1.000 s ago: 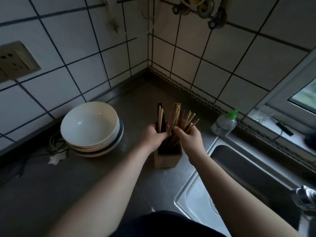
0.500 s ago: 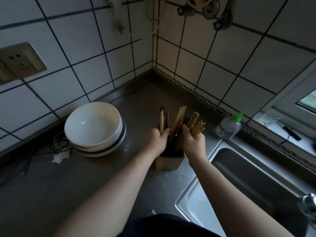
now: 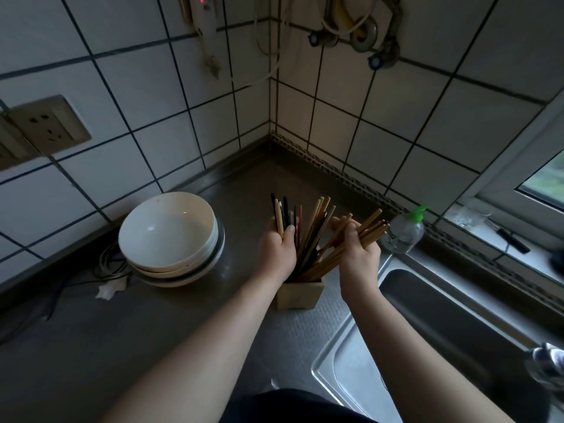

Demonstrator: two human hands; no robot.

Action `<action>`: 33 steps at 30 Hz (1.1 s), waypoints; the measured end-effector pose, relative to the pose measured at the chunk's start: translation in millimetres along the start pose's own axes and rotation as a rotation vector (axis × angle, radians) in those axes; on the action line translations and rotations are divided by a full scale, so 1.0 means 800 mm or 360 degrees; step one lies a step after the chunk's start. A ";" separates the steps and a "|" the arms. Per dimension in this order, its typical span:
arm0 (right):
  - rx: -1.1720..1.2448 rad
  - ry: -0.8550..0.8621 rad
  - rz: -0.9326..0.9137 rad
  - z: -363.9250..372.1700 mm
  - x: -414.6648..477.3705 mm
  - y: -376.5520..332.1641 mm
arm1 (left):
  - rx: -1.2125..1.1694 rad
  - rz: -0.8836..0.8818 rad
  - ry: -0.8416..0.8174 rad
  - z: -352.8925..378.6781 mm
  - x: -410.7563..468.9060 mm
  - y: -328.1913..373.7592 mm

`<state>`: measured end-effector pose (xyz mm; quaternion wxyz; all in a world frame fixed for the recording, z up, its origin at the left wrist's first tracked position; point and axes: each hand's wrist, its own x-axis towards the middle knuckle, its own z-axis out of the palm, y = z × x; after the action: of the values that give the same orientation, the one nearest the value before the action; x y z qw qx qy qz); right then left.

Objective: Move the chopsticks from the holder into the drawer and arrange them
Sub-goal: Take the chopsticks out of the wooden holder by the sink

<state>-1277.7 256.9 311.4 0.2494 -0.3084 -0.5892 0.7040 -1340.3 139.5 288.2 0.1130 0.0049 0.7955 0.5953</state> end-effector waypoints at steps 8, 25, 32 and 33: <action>0.0192 0.0131 -0.0141 -0.014 0.000 -0.030 | -0.0224 -0.0016 0.0118 -0.005 -0.012 0.025; 0.0542 0.0106 -0.0496 -0.054 -0.016 -0.126 | -0.0450 0.0569 0.0256 -0.035 -0.053 0.085; 0.0717 0.0062 -0.0744 -0.090 -0.056 -0.166 | -0.0410 0.0797 0.0300 -0.044 -0.107 0.108; 0.0730 0.0049 -0.0777 -0.096 -0.066 -0.170 | -0.0423 0.0820 0.0286 -0.044 -0.118 0.110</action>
<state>-1187.5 296.0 443.6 0.4823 -0.1046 -0.4681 0.7330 -1266.2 118.7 397.3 -0.1130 0.1391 0.6901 0.7012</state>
